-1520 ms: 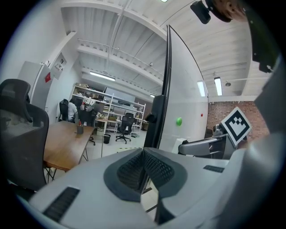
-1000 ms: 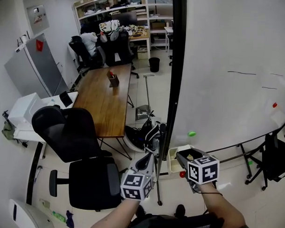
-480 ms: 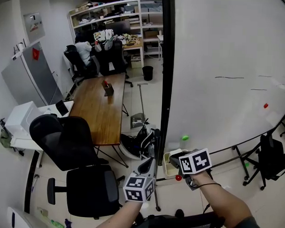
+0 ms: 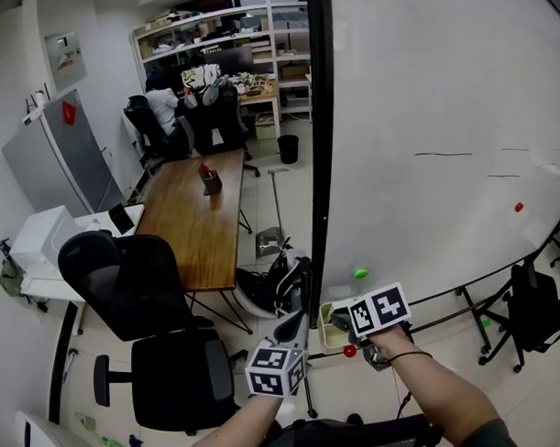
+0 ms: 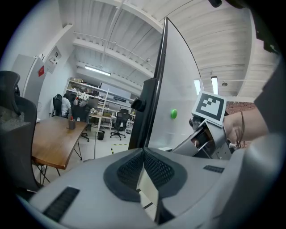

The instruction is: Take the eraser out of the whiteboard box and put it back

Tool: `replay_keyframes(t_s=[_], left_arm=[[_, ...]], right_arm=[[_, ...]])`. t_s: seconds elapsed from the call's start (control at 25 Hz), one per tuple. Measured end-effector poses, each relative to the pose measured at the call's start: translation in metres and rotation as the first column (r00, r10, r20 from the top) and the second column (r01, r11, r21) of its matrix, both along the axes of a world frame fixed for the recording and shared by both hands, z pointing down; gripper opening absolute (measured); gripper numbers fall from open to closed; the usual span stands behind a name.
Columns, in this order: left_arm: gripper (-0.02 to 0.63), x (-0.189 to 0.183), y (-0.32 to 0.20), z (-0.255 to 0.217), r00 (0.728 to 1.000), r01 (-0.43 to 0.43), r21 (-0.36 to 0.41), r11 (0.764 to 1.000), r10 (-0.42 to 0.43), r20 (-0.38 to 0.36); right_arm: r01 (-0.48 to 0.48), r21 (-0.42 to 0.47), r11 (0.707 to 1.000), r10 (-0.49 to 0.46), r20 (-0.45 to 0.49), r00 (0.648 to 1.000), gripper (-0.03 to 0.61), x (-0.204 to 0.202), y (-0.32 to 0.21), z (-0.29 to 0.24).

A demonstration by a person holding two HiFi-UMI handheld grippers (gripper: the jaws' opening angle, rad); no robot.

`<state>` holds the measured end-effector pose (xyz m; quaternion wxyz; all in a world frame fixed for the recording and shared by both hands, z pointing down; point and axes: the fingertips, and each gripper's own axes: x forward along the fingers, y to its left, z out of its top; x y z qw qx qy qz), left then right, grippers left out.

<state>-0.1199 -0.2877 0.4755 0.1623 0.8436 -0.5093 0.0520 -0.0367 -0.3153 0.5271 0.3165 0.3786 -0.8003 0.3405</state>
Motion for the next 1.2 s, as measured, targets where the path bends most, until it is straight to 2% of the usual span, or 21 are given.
replay_keyframes(t_s=[0.44, 0.8, 0.92, 1.04, 1.12, 1.2], left_arm=[[0.037, 0.003, 0.001, -0.003, 1.000, -0.004, 0.007, 1.000, 0.004, 0.001], [0.037, 0.002, 0.007, -0.008, 1.000, -0.007, 0.011, 1.000, 0.007, -0.001], [0.037, 0.002, 0.008, -0.016, 1.000, -0.002, 0.024, 1.000, 0.003, -0.007], [0.037, 0.001, 0.009, -0.036, 1.000, 0.000, 0.079, 0.997, -0.001, 0.012], [0.037, 0.001, 0.011, -0.055, 1.000, -0.011, 0.123, 0.992, 0.010, 0.011], [0.035, 0.001, 0.015, -0.075, 1.000, -0.023, 0.156, 0.988, 0.024, -0.005]], right_arm=[[-0.003, 0.016, 1.000, 0.003, -0.015, 1.000, 0.265, 0.002, 0.001, -0.001], [-0.033, 0.050, 0.998, 0.031, 0.048, 0.998, 0.265, 0.003, 0.005, -0.016], [-0.038, 0.116, 0.993, 0.029, 0.079, 0.996, 0.265, 0.007, 0.006, -0.035], [-0.044, 0.207, 0.977, 0.014, 0.144, 0.990, 0.265, 0.009, 0.006, -0.067], [-0.053, 0.276, 0.960, -0.002, 0.193, 0.981, 0.213, 0.011, 0.008, -0.093], [-0.053, 0.356, 0.933, -0.039, 0.247, 0.968, 0.189, 0.010, 0.013, -0.122]])
